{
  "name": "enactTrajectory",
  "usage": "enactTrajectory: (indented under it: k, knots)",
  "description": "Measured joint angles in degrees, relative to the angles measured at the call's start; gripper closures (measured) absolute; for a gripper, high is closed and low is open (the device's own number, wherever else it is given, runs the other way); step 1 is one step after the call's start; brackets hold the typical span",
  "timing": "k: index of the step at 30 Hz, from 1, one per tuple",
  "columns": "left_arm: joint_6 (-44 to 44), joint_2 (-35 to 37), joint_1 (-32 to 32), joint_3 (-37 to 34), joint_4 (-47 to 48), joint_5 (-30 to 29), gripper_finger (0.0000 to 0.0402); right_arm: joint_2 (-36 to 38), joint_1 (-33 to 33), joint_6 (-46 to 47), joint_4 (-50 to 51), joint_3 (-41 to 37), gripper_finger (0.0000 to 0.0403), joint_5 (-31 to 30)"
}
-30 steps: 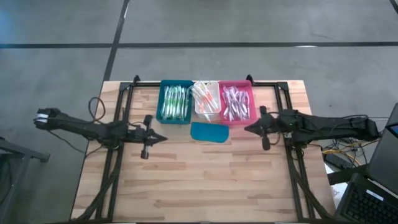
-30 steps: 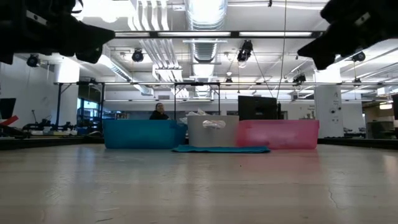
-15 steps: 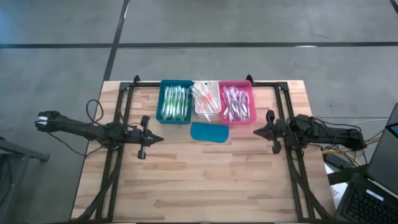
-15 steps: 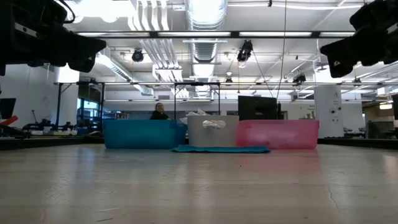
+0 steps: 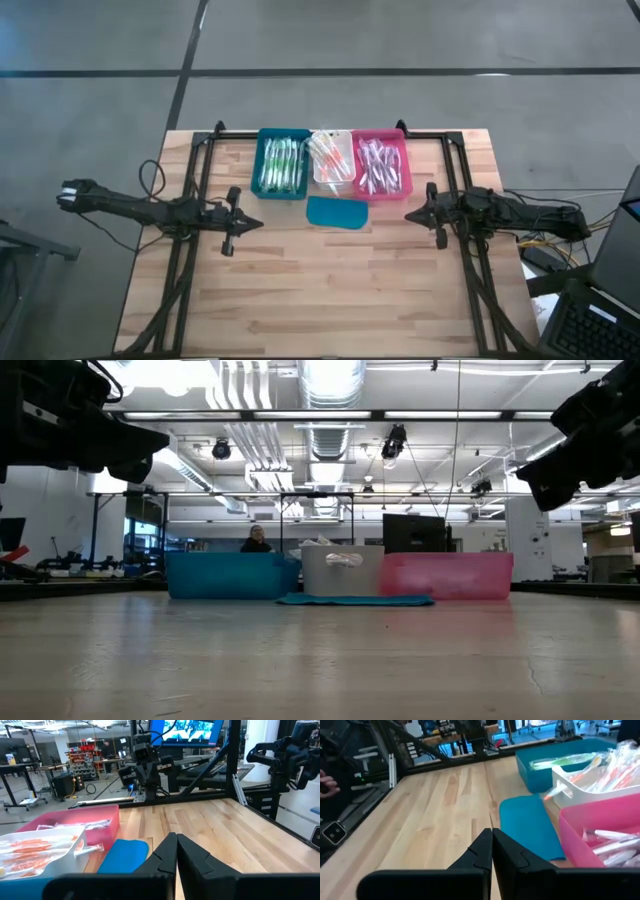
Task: Pick & Place Toothbrushes
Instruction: Return to Home Position
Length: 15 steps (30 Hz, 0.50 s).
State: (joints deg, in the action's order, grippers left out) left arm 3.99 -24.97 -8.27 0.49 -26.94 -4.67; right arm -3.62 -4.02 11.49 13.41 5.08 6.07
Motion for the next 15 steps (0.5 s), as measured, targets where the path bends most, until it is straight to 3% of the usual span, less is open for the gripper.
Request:
enactTrajectory:
  k: [15]
  knots:
    - [0.04,0.00,0.00,-0.04,0.00,-0.11,0.0386,-1.04,0.00,0.12,0.00,-0.02,0.0394,-0.07]
